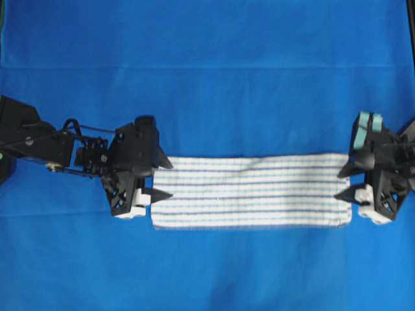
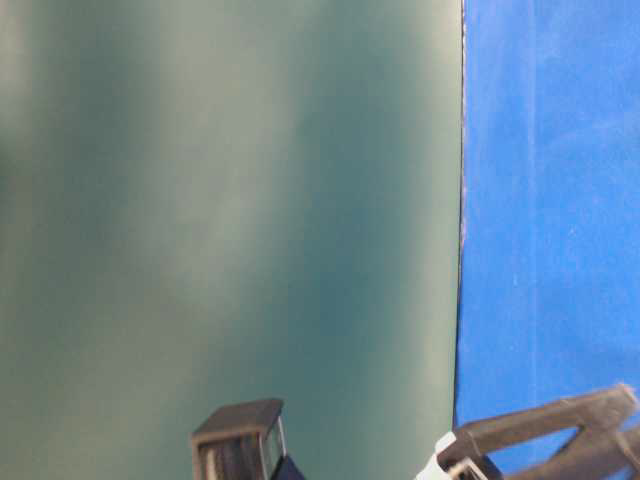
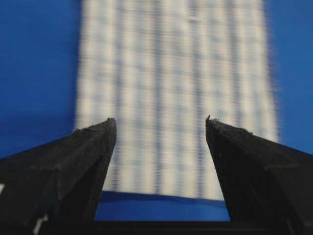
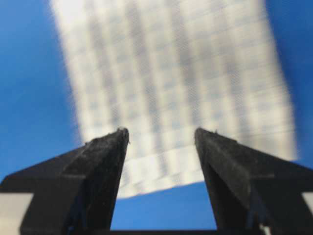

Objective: Fold the blue towel.
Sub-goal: 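Grasp the short ends of the folded strip with both grippers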

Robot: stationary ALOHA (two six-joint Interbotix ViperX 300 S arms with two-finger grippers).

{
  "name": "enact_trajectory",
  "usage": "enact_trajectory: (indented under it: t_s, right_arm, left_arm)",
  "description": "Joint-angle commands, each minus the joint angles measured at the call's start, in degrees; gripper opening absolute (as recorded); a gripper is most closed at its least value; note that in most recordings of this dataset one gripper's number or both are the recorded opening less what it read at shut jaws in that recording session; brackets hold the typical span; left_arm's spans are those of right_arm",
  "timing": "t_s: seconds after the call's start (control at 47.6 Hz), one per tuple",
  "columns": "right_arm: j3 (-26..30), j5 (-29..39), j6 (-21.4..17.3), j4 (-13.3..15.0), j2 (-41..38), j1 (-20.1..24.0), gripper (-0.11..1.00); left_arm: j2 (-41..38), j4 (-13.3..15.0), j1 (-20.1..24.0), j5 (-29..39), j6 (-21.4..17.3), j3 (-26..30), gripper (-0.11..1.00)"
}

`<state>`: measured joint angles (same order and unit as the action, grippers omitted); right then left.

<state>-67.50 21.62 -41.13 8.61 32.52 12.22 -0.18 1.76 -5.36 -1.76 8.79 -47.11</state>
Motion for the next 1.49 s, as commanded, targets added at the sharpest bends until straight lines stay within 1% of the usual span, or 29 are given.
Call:
enact_trajectory:
  t_s: [0.0,0.042,0.126,0.231,0.357,0.42,0.546,0.693,0.924,1.008,1.071,1.092,1.134,1.218,1.26,1.323,1.386,1.407,1.47]
  right_arm:
    - [0.62,1.14,0.0,2.37,0.35,-3.69,0.61]
    - [0.62,1.76,0.09,3.78,0.18,-5.27,0.61]
    - [0.62,2.02,0.09,5.36,-0.44,-7.12,0.61]
    - [0.53,2.11,0.0,5.98,-1.85,-8.53,0.61]
    - [0.35,1.85,0.0,6.15,-4.66,-9.05,0.61]
    - [0.35,1.41,0.09,6.15,-6.33,-9.14,0.61]
    - [0.0,-0.97,0.0,6.15,-9.93,-9.67,0.61]
    - [-0.35,-3.43,-0.09,6.06,-12.92,-10.46,0.61]
    - [-0.35,-3.87,0.0,6.06,-13.36,-10.46,0.6]
    - [-0.18,-3.87,0.18,6.06,-13.27,-10.46,0.56]
    - [0.0,-3.87,0.53,6.06,-13.27,-10.46,0.49]
    - [0.0,-4.04,0.62,6.06,-13.27,-10.46,0.45]
    - [0.09,-4.13,0.7,6.06,-13.27,-10.46,0.36]
    - [0.09,-4.48,0.7,6.06,-12.92,-10.46,0.12]
    - [0.09,-4.66,0.7,6.06,-12.48,-10.37,0.02]
    - [0.09,-4.66,0.7,6.06,-11.87,-10.28,0.02]
    - [0.0,-4.66,0.7,6.06,-10.99,-10.28,0.02]
    - [0.0,-4.66,0.7,6.06,-10.63,-10.28,0.02]
    - [-0.09,-4.48,0.7,6.06,-9.84,-10.28,0.02]
  left_arm:
    - [1.32,-0.18,1.67,0.7,-0.09,0.7,0.68]
    - [1.32,-0.26,2.11,1.14,-0.09,0.7,0.68]
    - [1.32,-0.35,2.9,1.93,-0.18,0.7,0.68]
    - [1.05,-0.35,3.52,2.2,-0.09,0.35,0.68]
    - [0.09,-0.35,3.78,1.85,-0.18,0.26,0.68]
    - [-0.62,-0.35,3.87,1.76,-0.88,0.26,0.68]
    - [-3.16,-0.35,4.57,1.23,-2.99,0.18,0.68]
    - [-5.98,-0.35,5.54,0.62,-3.16,0.18,0.68]
    - [-6.68,-0.35,5.71,0.62,-3.16,-0.09,0.68]
    - [-6.68,-0.35,5.71,0.79,-3.08,-0.09,0.67]
    - [-6.68,-0.35,5.63,1.14,-2.9,0.0,0.65]
    - [-6.68,-0.35,5.54,1.23,-2.9,0.0,0.63]
    - [-6.68,-0.35,5.36,1.49,-3.08,0.09,0.56]
    - [-6.77,-0.35,4.75,2.02,-3.6,0.44,0.38]
    - [-6.77,-0.35,4.48,2.2,-3.69,0.62,0.28]
    - [-6.94,-0.35,4.13,2.64,-3.69,0.79,0.14]
    - [-6.94,-0.35,3.87,3.16,-3.52,0.88,0.03]
    - [-6.94,-0.35,3.87,3.34,-3.52,0.97,0.02]
    - [-6.94,-0.35,3.6,3.69,-3.43,1.05,0.02]
